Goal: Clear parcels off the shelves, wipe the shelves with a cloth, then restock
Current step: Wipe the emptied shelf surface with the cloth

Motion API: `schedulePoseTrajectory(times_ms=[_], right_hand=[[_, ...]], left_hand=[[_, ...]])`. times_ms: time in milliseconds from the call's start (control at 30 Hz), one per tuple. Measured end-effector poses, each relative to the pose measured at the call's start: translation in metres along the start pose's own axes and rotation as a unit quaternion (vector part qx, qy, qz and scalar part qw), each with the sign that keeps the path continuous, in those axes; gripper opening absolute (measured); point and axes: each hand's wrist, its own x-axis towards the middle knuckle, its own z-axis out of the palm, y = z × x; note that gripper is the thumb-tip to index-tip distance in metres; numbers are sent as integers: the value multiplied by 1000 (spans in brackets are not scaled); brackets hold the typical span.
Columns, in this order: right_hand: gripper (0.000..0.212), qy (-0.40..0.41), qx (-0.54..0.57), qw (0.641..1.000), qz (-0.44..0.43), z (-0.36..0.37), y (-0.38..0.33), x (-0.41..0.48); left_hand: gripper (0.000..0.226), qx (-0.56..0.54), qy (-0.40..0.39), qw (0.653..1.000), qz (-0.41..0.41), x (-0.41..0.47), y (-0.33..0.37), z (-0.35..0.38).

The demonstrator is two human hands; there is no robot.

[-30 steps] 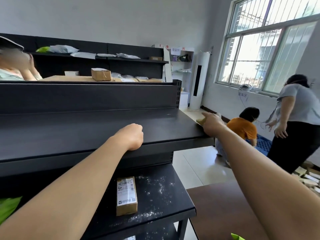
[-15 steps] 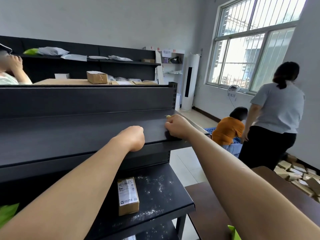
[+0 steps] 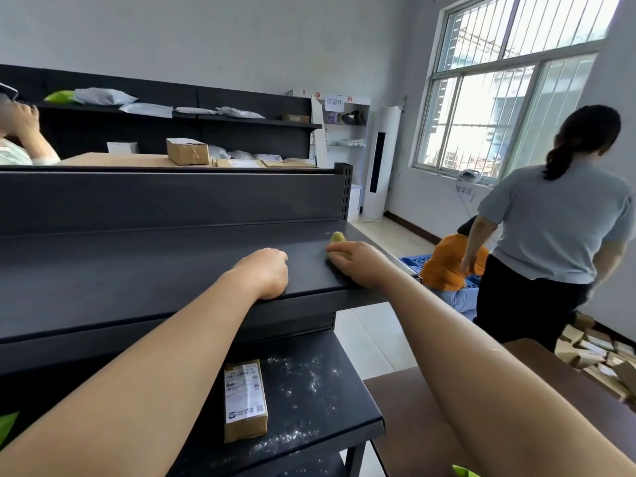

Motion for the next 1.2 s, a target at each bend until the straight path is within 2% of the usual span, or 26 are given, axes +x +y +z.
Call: schedulePoseTrajectory(times_ms=[100,233,300,367,433,500,600,733,867,967,1033,1100,1133,1200], right_hand=[[35,22,41,998,45,-18,40,9],[36,59,-14,991,116,-32,67,33],[35,93,6,994,65,-26,52,49],[34,84,31,995,-51,-10,24,64],[37,21,31,992,-121,9,-2,80],[39,-53,13,990,-128,22,-14,97],[39,-89,-10,991,-100,24,-3,125],[39,-72,-31,996,-37,17,29,157],[37,-22,12,997,66,4,66,178],[33,21,-4,991,133,-5,83,180],[33,58,-10,994,95,-6,72,181],[35,64,-15,998,0,3,46,182],[37,46,-13,998,-42,10,34,182],[41,-26,-20,997,-64,22,21,180]], left_hand=[[29,9,2,1000,-3,13,1,2],[27,18,5,1000,-21,32,0,3],[30,21,2,999,-38,41,-1,2],[30,26,-6,998,-55,51,-1,1],[28,38,-10,997,-62,60,1,0],[28,49,-11,997,-66,69,3,0],[32,45,-21,996,-71,81,3,-1],[41,47,-34,996,-70,90,4,-3],[40,58,-24,995,-80,91,3,-10],[41,58,-27,994,-84,92,3,-13],[40,70,-28,994,-83,94,4,-15],[37,76,-26,993,-87,97,4,-16],[37,78,-25,993,-89,98,5,-16],[36,82,-26,992,-91,98,6,-17]])
